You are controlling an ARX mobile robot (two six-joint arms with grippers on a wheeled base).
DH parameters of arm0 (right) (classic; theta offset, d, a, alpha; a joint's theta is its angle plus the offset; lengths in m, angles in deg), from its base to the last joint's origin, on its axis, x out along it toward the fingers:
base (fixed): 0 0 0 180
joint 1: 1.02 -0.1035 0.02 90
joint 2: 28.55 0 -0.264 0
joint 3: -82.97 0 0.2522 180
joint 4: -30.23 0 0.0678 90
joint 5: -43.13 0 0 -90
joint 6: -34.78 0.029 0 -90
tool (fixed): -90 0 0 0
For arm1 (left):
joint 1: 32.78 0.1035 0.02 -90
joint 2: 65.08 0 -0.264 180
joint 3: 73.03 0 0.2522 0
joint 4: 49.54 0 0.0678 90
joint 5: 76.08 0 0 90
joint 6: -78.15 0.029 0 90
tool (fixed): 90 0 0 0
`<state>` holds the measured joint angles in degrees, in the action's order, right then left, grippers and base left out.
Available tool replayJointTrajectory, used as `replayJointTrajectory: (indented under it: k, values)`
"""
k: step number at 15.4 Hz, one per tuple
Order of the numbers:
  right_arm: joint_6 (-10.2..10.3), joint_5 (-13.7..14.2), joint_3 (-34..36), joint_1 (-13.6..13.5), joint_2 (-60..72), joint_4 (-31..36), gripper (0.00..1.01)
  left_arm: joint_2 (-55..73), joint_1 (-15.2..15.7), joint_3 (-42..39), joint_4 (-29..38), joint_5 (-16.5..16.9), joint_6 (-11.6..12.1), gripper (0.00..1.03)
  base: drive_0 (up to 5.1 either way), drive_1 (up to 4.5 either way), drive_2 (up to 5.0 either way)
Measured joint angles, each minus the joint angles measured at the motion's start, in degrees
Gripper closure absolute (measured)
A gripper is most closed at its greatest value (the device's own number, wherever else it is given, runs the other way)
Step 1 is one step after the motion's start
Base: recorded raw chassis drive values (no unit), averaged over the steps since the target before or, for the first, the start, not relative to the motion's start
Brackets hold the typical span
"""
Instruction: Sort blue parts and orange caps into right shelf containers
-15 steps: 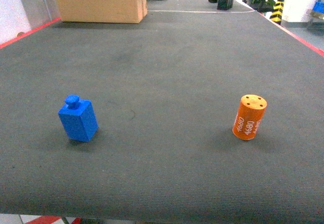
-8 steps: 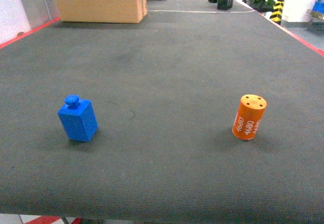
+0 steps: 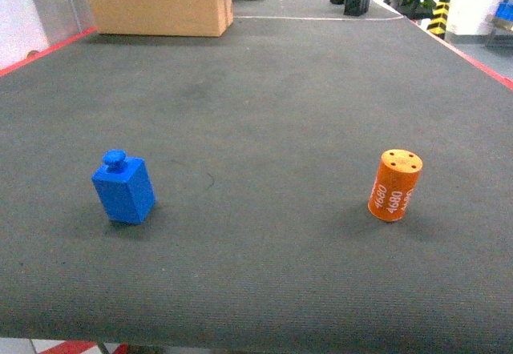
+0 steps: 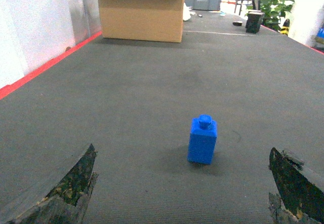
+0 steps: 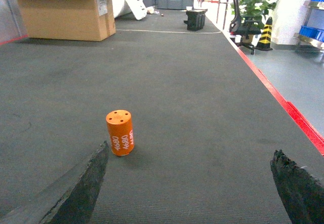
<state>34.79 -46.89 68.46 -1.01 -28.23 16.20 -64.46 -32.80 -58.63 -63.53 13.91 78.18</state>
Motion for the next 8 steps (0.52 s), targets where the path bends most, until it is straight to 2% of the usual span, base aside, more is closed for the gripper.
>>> replayJointTrajectory:
  k: [8]
  values:
    - [0.0, 0.0, 0.0, 0.0, 0.0, 0.0, 0.03, 0.0, 0.0, 0.0, 0.0, 0.0, 0.0, 0.05, 0.0, 0.0, 0.0]
